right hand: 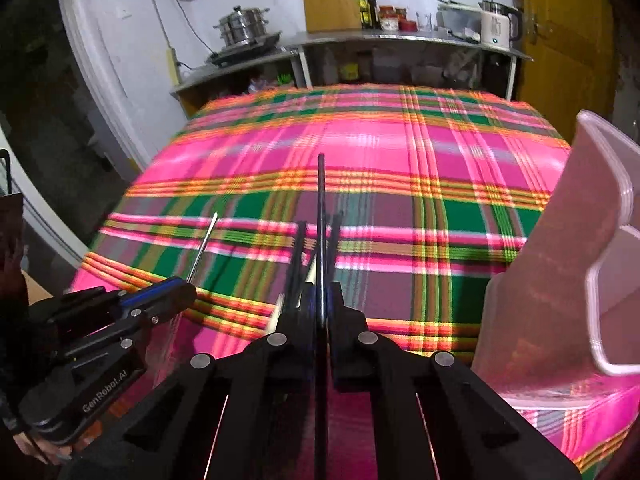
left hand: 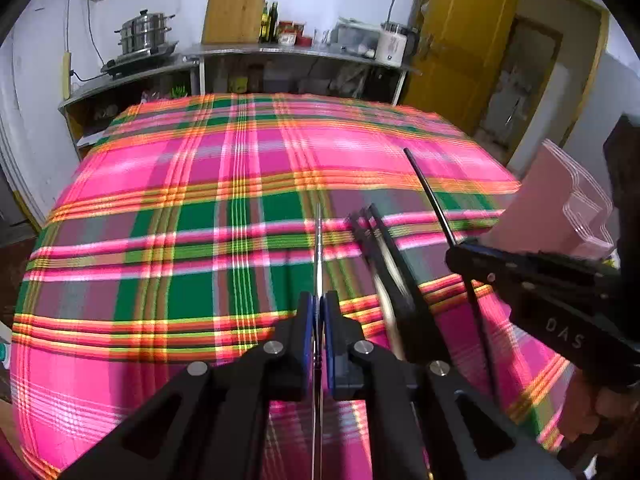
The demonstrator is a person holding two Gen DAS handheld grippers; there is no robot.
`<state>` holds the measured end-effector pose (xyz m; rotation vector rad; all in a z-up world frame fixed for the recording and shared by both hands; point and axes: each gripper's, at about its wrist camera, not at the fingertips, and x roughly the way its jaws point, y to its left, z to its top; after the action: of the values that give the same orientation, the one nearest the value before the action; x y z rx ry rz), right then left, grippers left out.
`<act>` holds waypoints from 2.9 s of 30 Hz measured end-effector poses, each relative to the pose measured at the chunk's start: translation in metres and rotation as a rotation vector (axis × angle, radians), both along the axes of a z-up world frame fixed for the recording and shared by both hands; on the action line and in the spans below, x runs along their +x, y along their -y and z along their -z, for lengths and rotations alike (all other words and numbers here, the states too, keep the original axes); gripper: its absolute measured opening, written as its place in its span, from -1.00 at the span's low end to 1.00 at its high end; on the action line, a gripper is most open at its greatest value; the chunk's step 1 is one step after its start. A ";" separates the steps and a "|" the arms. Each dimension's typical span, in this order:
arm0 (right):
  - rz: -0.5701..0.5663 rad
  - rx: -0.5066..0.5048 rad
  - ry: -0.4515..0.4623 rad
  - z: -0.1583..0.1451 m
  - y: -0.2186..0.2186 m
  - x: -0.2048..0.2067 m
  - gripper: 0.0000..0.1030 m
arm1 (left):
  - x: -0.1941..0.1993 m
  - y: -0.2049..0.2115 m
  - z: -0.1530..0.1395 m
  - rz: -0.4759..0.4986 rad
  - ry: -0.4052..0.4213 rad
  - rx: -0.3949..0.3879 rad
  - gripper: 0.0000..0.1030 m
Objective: Organize utensils
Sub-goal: 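Lift both held utensils upright and carry them over the pink holder, then open both tools to drop the utensils into the holder compartments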
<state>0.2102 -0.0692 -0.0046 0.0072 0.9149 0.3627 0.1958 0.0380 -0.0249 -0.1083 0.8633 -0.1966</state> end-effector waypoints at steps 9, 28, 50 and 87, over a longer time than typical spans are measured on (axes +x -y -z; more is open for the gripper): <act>-0.004 0.054 0.081 -0.045 0.015 -0.028 -0.89 | -0.029 -0.005 -0.050 0.008 0.087 -0.027 -0.88; 0.029 0.127 0.197 -0.103 0.059 -0.085 -0.89 | -0.076 0.033 -0.114 0.084 0.194 -0.022 -0.88; 0.189 0.185 0.349 -0.167 0.147 -0.103 -0.89 | -0.044 0.106 -0.174 0.222 0.272 -0.117 -0.88; 0.303 0.162 0.150 -0.078 0.180 -0.022 -0.84 | 0.032 0.166 -0.098 0.236 0.126 -0.089 -0.55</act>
<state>0.1877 -0.2492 0.0733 0.2620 0.7208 0.1514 0.2278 -0.1285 0.0728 -0.0758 0.7410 -0.4586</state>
